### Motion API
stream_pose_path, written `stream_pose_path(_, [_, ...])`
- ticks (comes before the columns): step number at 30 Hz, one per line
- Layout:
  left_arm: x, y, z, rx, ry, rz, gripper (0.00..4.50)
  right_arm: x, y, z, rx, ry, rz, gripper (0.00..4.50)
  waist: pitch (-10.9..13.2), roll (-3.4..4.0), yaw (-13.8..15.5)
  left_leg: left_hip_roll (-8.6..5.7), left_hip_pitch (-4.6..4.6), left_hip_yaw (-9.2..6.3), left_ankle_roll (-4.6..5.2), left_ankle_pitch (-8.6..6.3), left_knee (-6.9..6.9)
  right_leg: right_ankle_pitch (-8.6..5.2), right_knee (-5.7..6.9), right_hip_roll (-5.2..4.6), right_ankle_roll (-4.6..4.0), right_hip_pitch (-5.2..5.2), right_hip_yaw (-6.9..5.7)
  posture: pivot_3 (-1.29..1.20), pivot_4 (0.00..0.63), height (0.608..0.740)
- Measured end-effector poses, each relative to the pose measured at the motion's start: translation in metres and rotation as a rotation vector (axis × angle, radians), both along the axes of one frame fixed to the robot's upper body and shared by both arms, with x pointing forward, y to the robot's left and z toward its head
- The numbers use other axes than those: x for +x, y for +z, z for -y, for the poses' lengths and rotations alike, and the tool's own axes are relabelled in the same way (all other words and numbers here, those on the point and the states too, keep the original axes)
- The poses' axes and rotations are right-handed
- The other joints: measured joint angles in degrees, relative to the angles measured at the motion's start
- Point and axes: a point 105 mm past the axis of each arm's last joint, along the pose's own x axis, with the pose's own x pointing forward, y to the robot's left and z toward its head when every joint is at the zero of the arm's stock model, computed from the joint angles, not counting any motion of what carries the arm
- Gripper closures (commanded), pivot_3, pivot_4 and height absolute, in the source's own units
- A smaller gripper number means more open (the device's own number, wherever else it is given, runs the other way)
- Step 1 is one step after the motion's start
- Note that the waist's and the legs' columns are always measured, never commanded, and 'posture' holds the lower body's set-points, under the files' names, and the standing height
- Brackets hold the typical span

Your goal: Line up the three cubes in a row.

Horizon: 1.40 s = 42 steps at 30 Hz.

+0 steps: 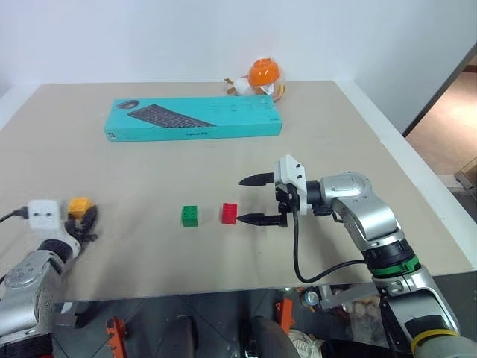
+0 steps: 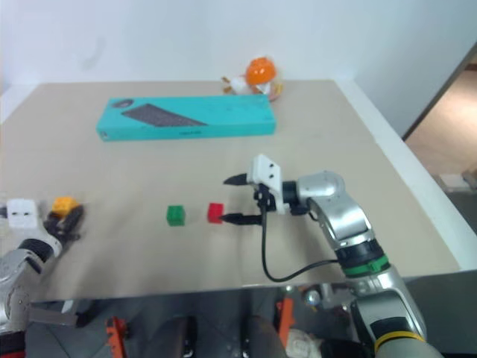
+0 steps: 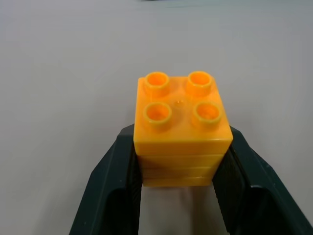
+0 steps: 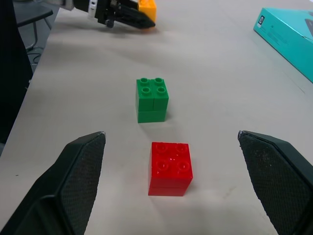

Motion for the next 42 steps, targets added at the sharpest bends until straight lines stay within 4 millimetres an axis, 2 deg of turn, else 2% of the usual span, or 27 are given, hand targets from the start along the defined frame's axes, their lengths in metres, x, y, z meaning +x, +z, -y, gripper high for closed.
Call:
stream_pose_path(2, [-0.003, 0.002, 0.032, 0.063, -0.240, -0.008, 2.68, 0.001, 0.001, 0.000, 0.003, -0.008, 0.004, 0.00, 0.0, 0.00, 0.0, 0.00, 0.00, 0.05, -0.01, -0.01, -0.02, -0.02, 0.00, -0.10, -0.03, -0.01, -0.02, 0.00, 0.150, 0.740])
stream_pose_path(4, [-0.005, 0.000, 0.055, 0.111, -0.420, -0.029, 2.68, 0.002, 0.001, 0.001, 0.004, -0.016, 0.006, 0.00, 0.0, 0.01, 0.0, 0.01, 0.01, 0.09, -0.01, -0.01, -0.04, -0.02, -0.01, -0.12, -0.03, -0.04, -0.03, 0.00, 0.150, 0.740])
stream_pose_path(10, [-0.002, 0.001, 0.079, 0.167, -0.691, -0.052, 2.68, 0.004, 0.003, 0.003, 0.008, -0.038, 0.014, 0.00, 0.0, 0.03, 0.0, 0.08, 0.01, 0.16, -0.01, -0.01, -0.07, -0.03, -0.01, 0.02, -0.04, -0.06, -0.06, 0.00, 0.150, 0.740])
stream_pose_path(15, [0.007, 0.006, 0.078, 0.177, -0.810, -0.052, 2.68, 0.005, 0.005, 0.007, 0.003, -0.061, 0.027, 0.00, 0.0, 0.04, 0.0, 0.13, -0.02, 0.13, -0.02, -0.02, -0.07, 0.06, -0.01, 0.15, 0.15, -0.08, -0.05, 0.00, 0.150, 0.740])
stream_pose_path(22, [0.015, 0.007, 0.071, 0.172, -0.881, -0.077, 2.68, 0.006, 0.006, 0.014, 0.005, -0.104, 0.033, 0.00, 0.0, 0.04, 0.0, 0.13, -0.03, 0.11, -0.03, -0.02, -0.07, 0.05, -0.01, 0.19, 0.17, -0.08, -0.02, 0.00, 0.150, 0.740])
stream_pose_path(31, [0.007, 0.007, 0.062, 0.207, -0.938, -0.115, 2.68, 0.002, 0.005, 0.017, -0.010, -0.113, 0.040, 0.00, 0.0, 0.04, 0.0, 0.15, -0.03, 0.10, -0.03, -0.02, -0.07, 0.03, -0.01, 0.20, 0.16, -0.08, -0.03, 0.00, 0.150, 0.740])
stream_pose_path(35, [0.002, 0.001, 0.059, 0.200, -0.932, -0.137, 2.68, 0.002, 0.002, 0.018, -0.011, -0.118, 0.029, 0.00, 0.0, 0.05, 0.0, 0.16, -0.05, 0.10, -0.03, -0.02, -0.07, 0.03, -0.01, 0.19, 0.15, -0.09, -0.04, 0.00, 0.150, 0.740])
stream_pose_path(42, [0.003, 0.001, 0.058, 0.224, -0.933, -0.126, 2.68, 0.001, 0.002, 0.018, -0.011, -0.116, 0.028, 0.00, 0.0, 0.05, 0.0, 0.16, -0.04, 0.09, -0.03, -0.02, -0.06, -0.04, -0.01, 0.20, 0.04, -0.09, -0.04, 0.00, 0.150, 0.740])
